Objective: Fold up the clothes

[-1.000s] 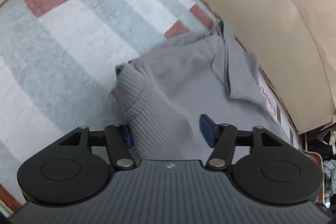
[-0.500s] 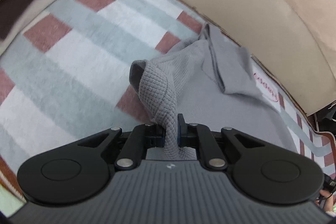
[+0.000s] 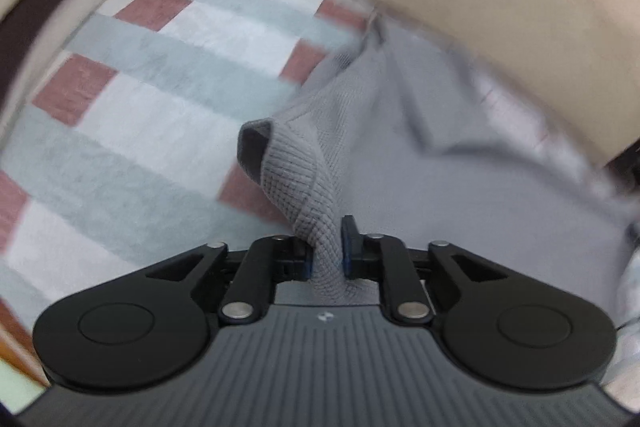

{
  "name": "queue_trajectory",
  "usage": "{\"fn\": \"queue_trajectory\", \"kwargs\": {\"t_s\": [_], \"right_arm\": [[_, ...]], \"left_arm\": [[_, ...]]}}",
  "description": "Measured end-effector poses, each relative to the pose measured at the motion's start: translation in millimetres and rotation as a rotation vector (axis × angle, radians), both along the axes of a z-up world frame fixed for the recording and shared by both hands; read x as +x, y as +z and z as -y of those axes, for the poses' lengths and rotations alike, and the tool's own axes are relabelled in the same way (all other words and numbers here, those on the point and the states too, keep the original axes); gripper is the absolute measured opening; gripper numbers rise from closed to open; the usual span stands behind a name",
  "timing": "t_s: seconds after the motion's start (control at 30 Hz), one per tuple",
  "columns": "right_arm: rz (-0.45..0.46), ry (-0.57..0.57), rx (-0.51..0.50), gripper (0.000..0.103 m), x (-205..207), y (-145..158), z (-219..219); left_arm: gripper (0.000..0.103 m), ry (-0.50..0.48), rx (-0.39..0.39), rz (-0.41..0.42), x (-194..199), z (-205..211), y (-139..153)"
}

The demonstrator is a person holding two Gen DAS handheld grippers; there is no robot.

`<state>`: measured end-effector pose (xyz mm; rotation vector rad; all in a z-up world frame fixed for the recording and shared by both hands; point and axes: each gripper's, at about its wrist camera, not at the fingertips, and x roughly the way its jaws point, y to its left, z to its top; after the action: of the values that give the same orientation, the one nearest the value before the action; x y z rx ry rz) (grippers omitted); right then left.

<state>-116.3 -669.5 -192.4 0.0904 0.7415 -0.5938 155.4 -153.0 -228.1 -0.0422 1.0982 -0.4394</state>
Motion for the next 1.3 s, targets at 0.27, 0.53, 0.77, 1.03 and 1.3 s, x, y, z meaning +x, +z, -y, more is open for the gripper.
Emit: {"fn": "queue_trajectory", "kwargs": {"t_s": [0.27,0.53,0.77,1.03,1.3], "right_arm": [[0.084,-0.147,0.218,0.029,36.8,23.1,12.0],[0.107,0.644,0.274,0.034,186.4,62.2,-138.3],[-0.122,1.131,-0.017,0.032,251.8,39.3,-284.7],[-0.254,1.129,-0.342,0.027,243.3,-26.5,-306.6],[-0.111,1.046,-0.389,0.003,259.4,-28.5,-281.7]], "left_arm": [[0.04,0.012,0.027,0.061,-3.4,-5.4,33.5],[0.049,-0.05,-0.001,0.148,13.8,36.8,75.2],[0.049,-0.404,0.165,0.088,46.8,109.6,85.9],[0.051,-0.3,0.173,0.114,101.7,128.3,59.1],[0.051,-0.272,0.185,0.077,129.9,116.3,21.4]]}}
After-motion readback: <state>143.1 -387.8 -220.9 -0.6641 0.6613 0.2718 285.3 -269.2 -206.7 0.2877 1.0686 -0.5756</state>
